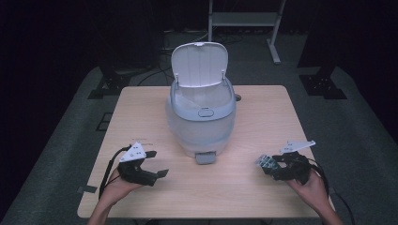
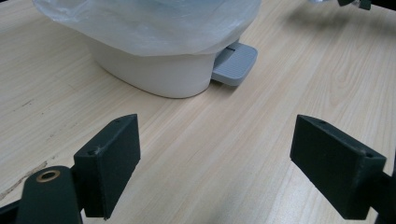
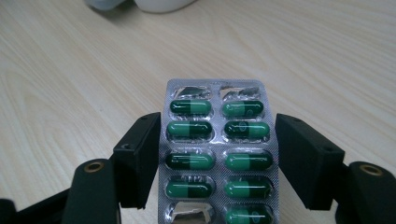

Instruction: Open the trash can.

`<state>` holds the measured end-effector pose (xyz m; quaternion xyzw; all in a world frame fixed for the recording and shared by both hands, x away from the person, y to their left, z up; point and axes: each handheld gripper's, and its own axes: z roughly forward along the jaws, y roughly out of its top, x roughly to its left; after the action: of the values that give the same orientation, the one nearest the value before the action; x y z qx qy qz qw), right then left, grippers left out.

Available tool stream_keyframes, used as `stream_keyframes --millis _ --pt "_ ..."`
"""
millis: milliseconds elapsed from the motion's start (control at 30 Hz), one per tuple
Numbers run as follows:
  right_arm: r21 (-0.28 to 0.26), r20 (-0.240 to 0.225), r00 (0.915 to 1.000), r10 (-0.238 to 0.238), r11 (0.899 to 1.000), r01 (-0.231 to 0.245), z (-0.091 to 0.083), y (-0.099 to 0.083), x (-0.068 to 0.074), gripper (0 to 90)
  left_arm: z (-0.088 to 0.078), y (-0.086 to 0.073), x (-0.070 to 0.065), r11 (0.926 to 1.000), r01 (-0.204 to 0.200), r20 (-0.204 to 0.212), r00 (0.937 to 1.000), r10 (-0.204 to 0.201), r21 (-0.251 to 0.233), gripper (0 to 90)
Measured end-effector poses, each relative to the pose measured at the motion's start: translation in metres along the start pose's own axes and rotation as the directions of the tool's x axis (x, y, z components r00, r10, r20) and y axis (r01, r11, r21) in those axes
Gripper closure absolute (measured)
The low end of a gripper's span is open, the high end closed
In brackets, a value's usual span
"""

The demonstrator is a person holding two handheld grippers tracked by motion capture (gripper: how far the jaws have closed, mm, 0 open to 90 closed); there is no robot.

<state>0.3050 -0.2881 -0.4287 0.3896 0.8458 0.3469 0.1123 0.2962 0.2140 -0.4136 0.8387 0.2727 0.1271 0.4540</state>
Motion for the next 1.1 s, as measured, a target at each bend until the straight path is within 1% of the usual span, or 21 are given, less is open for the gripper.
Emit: stream_keyframes --millis 67,200,267,300,500,600,667,700,733,900,1100 --pt "-0.007 -0.005 1.0000 0.006 1.000 -0.006 -0.004 0.003 -0.001 32.4 0.002 -0.001 0.000 1.0000 0.003 -0.002 1.0000 -0.003 0.004 15.1" --pt "-0.011 -0.006 1.0000 0.003 1.000 -0.003 -0.012 0.009 -0.001 32.4 0.005 -0.002 -0.001 0.9998 -0.005 -0.004 1.0000 0.005 0.018 15.1" --pt "-0.015 -0.009 1.0000 0.002 1.000 -0.003 -0.015 0.011 -0.001 32.4 0.006 -0.002 -0.001 0.9998 -0.001 -0.005 1.0000 0.001 0.018 15.1" --pt "-0.021 -0.018 0.9998 0.010 1.000 -0.011 -0.018 0.013 -0.001 32.4 0.006 -0.002 -0.001 0.9999 0.000 -0.004 1.0000 0.000 0.017 15.1" --pt "-0.043 -0.033 0.9994 0.004 0.999 -0.006 -0.029 0.025 0.000 32.4 0.009 -0.003 -0.002 0.9994 -0.009 -0.006 0.9999 0.010 0.034 15.1" --pt "-0.049 -0.031 0.9995 -0.008 0.999 0.007 -0.034 0.032 0.002 32.4 0.009 -0.003 -0.002 0.9994 -0.011 -0.006 0.9999 0.011 0.032 15.1" --pt "-0.056 -0.041 0.9991 -0.008 0.998 0.006 -0.037 0.036 0.003 32.4 0.009 -0.003 -0.002 0.9995 -0.007 -0.008 0.9999 0.007 0.031 14.6" --pt "-0.059 -0.046 0.9989 -0.012 0.998 0.009 -0.039 0.038 0.003 32.4 0.009 -0.003 -0.002 0.9995 0.001 -0.013 0.9999 -0.001 0.030 11.7" --pt "-0.060 -0.043 0.9989 -0.016 0.998 0.013 -0.041 0.041 0.004 32.4 0.008 -0.004 -0.001 0.9994 0.002 -0.013 0.9999 -0.001 0.034 11.0" --pt "-0.079 -0.059 0.9980 -0.024 0.997 0.019 -0.051 0.054 0.005 32.4 0.009 -0.005 -0.001 0.9993 0.003 -0.011 0.9999 -0.003 0.037 10.9" --pt "-0.078 -0.051 0.9972 -0.054 0.996 0.049 -0.061 0.070 0.007 32.5 0.011 -0.005 -0.002 0.9992 -0.001 -0.009 1.0000 0.001 0.040 10.0"
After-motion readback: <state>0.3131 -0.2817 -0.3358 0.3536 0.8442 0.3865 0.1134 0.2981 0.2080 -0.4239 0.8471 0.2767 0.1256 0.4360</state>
